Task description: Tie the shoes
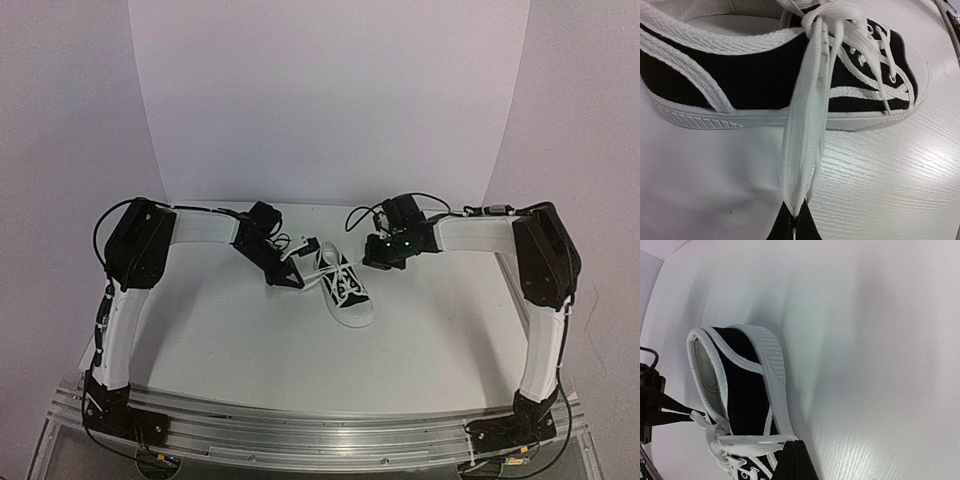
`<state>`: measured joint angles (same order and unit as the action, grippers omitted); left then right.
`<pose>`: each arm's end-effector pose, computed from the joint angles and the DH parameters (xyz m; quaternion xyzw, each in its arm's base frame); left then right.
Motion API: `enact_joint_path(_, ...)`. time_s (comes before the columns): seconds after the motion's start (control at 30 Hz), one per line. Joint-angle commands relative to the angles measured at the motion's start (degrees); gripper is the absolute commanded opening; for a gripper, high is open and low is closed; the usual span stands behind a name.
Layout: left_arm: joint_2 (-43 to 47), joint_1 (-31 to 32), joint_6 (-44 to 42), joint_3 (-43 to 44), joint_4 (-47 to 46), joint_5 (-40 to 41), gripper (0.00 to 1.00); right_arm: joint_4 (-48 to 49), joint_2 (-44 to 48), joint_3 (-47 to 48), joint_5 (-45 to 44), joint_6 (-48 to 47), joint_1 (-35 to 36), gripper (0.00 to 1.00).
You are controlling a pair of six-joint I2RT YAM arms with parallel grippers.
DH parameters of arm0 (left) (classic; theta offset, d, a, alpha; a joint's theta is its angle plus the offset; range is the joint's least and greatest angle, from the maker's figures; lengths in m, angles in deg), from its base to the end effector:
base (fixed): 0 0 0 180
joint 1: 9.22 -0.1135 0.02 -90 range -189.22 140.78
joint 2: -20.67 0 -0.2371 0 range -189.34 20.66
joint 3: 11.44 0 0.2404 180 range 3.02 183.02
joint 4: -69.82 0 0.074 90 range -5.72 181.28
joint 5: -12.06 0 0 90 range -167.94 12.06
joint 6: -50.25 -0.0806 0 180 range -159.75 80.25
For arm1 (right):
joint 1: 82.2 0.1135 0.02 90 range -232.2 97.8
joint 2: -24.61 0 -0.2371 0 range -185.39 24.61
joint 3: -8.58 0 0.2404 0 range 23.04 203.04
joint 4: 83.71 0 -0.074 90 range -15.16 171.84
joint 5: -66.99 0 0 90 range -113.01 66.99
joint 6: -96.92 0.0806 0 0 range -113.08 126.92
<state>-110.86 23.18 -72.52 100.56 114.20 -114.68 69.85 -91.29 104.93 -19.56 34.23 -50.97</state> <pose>0.3665 -0.2897 0.0862 0.5579 0.7407 -0.3063 0.2152 0.3886 0.2413 0.1353 -0.0430 0.9258 0.2075 0.3131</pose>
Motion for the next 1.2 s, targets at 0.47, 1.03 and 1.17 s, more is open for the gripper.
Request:
enact_joint_path(0.47, 3.8, -2.1, -6.1, -5.7, -1.7, 8.9, 0.00, -1.4, 1.8, -6.2, -1.8, 0.2, -3.1, 0.00)
enact_joint_path(1.03, 3.2, -3.0, -8.9, -8.7, -3.3, 12.5, 0.00, -1.3, 1.9, -11.5, -0.8, 1.6, -3.9, 0.00)
enact_joint_path(1.17, 3.3, -3.0, -9.2, -9.1, -3.4, 12.7, 0.00, -1.0, 1.7, -12.1, -0.2, 2.0, -3.8, 0.00)
